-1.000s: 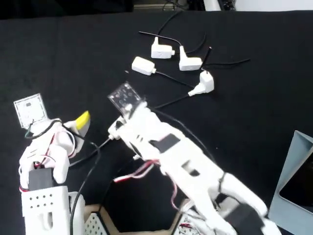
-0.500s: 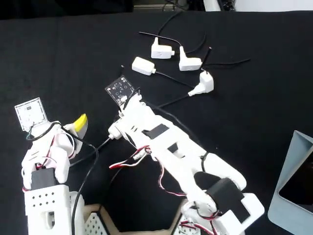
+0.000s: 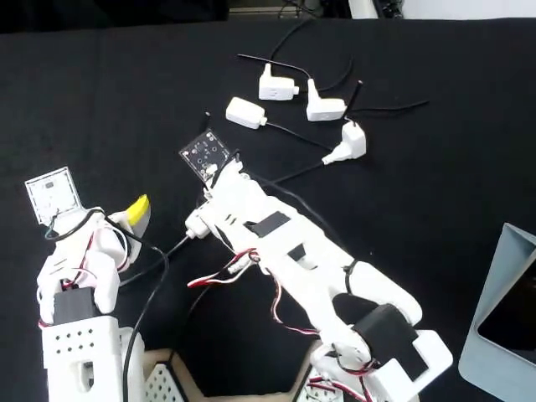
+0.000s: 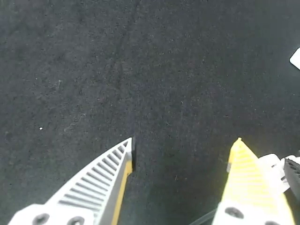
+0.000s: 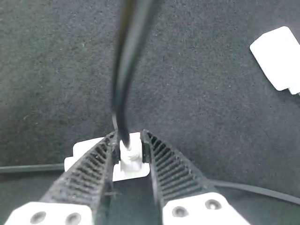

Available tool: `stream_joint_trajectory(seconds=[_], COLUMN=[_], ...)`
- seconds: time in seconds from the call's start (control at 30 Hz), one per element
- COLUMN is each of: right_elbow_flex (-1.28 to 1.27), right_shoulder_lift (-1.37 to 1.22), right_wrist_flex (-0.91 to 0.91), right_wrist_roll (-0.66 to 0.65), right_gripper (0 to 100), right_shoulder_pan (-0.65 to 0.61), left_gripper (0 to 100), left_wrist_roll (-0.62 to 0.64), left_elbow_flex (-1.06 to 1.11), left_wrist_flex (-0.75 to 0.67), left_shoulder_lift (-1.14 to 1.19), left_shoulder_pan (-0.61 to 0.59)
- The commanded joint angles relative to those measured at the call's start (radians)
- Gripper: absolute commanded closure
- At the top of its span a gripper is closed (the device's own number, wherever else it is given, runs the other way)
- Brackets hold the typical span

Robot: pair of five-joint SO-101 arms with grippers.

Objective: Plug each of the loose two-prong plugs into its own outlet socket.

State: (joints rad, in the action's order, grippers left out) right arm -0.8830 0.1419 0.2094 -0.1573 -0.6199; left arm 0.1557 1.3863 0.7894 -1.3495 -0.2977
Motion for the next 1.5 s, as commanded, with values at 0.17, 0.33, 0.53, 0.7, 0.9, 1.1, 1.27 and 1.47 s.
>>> stream_joint_trajectory(seconds=[0.17, 0.33, 0.53, 0.7, 0.9, 1.1, 1.27, 1.47], right_elbow_flex=[0.033, 0.031, 0.010, -0.013, 0.038, 0.113, 0.108, 0.028], right_shoulder_lift=[-0.018, -0.081, -0.073, -0.070, -0.070, -0.070, -0.091, -0.116], right_wrist_flex=[-0.074, -0.103, -0.100, -0.080, 0.057, 0.146, 0.164, 0.068], right_wrist_roll=[-0.009, -0.017, -0.011, -0.009, -0.008, 0.034, 0.034, 0.008], right_gripper=[98.7, 98.7, 98.7, 98.7, 98.7, 98.7, 98.7, 98.7], right_shoulder_pan=[0.018, 0.018, 0.017, 0.017, 0.018, 0.020, 0.020, 0.018], left_gripper=[68, 68, 68, 68, 68, 68, 68, 68], left_wrist_roll=[-0.002, -0.002, -0.002, -0.002, -0.002, -0.002, -0.002, -0.002], left_elbow_flex=[-0.010, -0.010, -0.010, -0.010, -0.010, -0.010, -0.010, -0.010], left_wrist_flex=[-0.018, -0.018, -0.018, -0.018, -0.018, -0.018, -0.018, -0.018], left_shoulder_lift=[-0.009, -0.009, -0.009, -0.009, -0.009, -0.009, -0.009, -0.009], left_shoulder_pan=[0.001, 0.001, -0.001, -0.002, -0.004, 0.001, -0.004, -0.004])
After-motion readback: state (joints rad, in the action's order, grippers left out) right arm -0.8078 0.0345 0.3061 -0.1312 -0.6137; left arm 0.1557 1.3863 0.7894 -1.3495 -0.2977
